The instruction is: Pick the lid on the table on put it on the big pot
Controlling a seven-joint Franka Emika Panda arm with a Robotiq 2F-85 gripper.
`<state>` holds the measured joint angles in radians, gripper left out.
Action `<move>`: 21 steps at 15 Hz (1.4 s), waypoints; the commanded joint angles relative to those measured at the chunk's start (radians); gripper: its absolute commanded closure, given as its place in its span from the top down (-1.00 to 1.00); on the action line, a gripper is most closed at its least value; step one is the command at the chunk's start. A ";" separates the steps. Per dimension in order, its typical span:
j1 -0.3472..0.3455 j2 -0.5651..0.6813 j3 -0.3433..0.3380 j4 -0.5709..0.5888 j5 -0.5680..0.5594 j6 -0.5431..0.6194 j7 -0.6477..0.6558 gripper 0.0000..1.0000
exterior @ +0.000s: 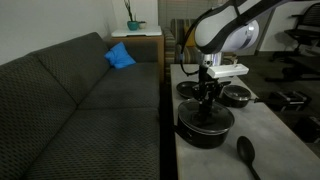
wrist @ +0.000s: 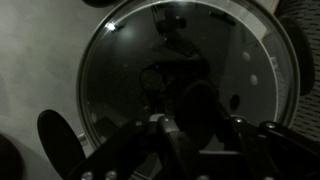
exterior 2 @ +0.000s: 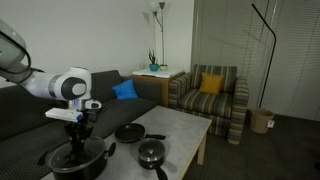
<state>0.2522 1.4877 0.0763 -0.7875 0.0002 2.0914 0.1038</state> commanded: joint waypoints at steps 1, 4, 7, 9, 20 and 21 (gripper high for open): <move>-0.010 0.000 -0.005 -0.019 0.009 0.047 -0.013 -0.72; -0.013 -0.001 -0.012 -0.041 0.006 0.078 -0.009 -0.72; -0.003 -0.002 -0.032 -0.053 -0.007 0.101 0.012 -0.72; 0.006 -0.004 -0.050 -0.057 -0.017 0.122 0.034 -0.72; 0.047 -0.005 -0.122 -0.073 -0.055 0.180 0.150 -0.72; 0.048 -0.005 -0.124 -0.068 -0.054 0.175 0.158 0.28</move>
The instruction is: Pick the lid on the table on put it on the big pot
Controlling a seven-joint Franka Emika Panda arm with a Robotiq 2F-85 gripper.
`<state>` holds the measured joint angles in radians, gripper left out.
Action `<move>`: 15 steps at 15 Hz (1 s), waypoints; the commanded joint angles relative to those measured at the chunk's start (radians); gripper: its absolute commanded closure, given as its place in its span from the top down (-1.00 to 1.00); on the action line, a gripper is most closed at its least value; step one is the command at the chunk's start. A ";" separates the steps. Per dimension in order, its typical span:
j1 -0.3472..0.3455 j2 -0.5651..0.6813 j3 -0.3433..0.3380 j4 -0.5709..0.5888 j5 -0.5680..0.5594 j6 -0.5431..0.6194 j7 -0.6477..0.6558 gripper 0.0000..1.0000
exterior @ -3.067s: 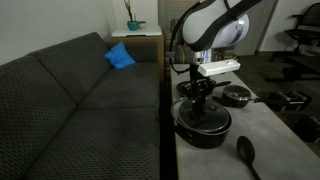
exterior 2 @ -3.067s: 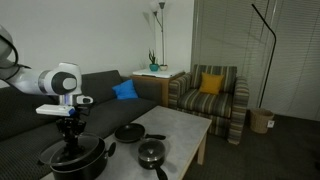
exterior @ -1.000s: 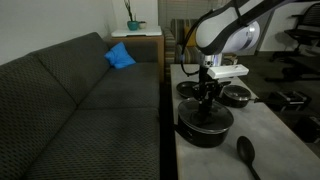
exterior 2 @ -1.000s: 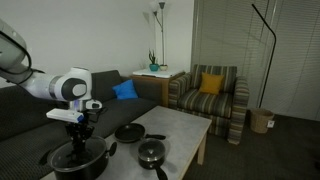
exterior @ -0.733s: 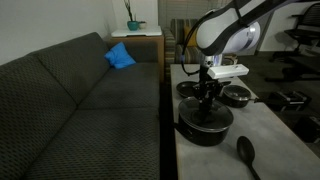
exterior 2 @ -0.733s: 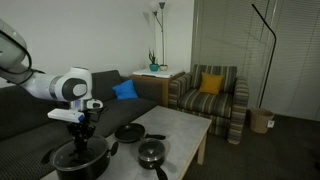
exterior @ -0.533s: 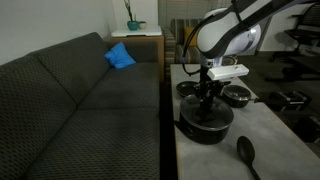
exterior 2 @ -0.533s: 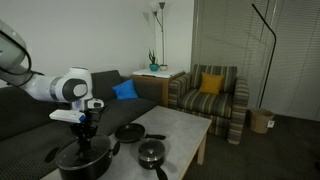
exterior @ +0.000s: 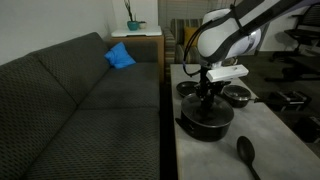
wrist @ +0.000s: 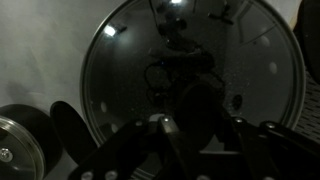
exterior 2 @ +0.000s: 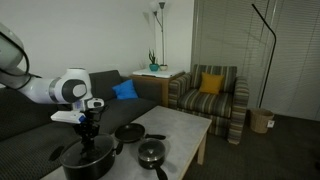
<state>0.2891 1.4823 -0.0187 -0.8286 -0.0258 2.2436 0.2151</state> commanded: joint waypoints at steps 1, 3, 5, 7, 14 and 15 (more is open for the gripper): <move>0.011 0.000 -0.031 -0.023 -0.030 0.016 0.052 0.30; 0.010 0.000 -0.037 0.003 -0.040 -0.027 0.062 0.56; 0.009 0.000 -0.037 0.020 -0.044 -0.042 0.064 0.85; 0.008 -0.022 -0.035 -0.006 -0.031 -0.030 0.052 0.99; -0.015 -0.071 -0.012 -0.036 -0.012 -0.014 0.028 1.00; -0.015 -0.076 -0.011 -0.041 -0.012 -0.010 0.027 1.00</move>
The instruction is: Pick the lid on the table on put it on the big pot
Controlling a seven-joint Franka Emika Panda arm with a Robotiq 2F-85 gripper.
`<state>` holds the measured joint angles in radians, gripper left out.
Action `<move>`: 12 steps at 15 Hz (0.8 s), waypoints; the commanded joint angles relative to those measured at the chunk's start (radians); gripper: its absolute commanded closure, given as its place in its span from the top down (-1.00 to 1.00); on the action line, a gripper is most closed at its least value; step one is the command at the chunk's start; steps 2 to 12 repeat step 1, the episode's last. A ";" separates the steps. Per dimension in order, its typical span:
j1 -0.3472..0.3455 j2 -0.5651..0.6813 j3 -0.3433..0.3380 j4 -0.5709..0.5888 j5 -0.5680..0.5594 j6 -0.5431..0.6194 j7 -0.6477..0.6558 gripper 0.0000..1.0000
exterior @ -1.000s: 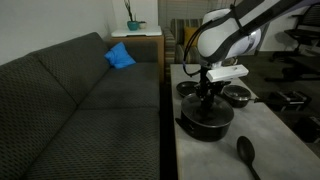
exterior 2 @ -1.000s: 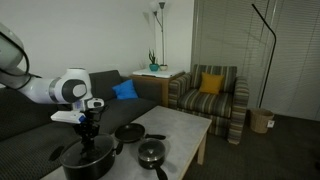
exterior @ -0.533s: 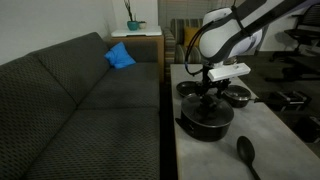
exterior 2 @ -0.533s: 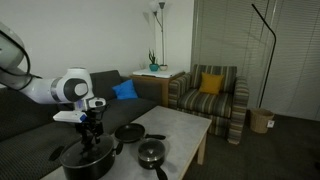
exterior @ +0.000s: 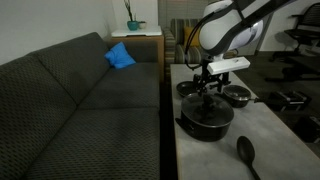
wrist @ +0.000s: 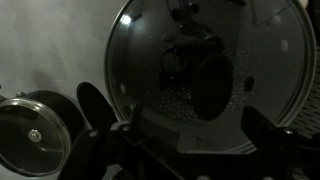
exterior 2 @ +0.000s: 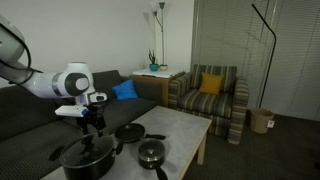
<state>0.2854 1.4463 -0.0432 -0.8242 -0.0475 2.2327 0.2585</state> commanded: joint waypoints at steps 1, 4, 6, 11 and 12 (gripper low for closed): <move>-0.014 -0.040 0.017 -0.045 0.011 0.003 -0.021 1.00; -0.014 -0.040 0.017 -0.045 0.011 0.003 -0.021 1.00; -0.014 -0.040 0.017 -0.045 0.011 0.003 -0.021 1.00; -0.014 -0.040 0.017 -0.045 0.011 0.003 -0.021 1.00; -0.014 -0.040 0.017 -0.045 0.011 0.003 -0.021 1.00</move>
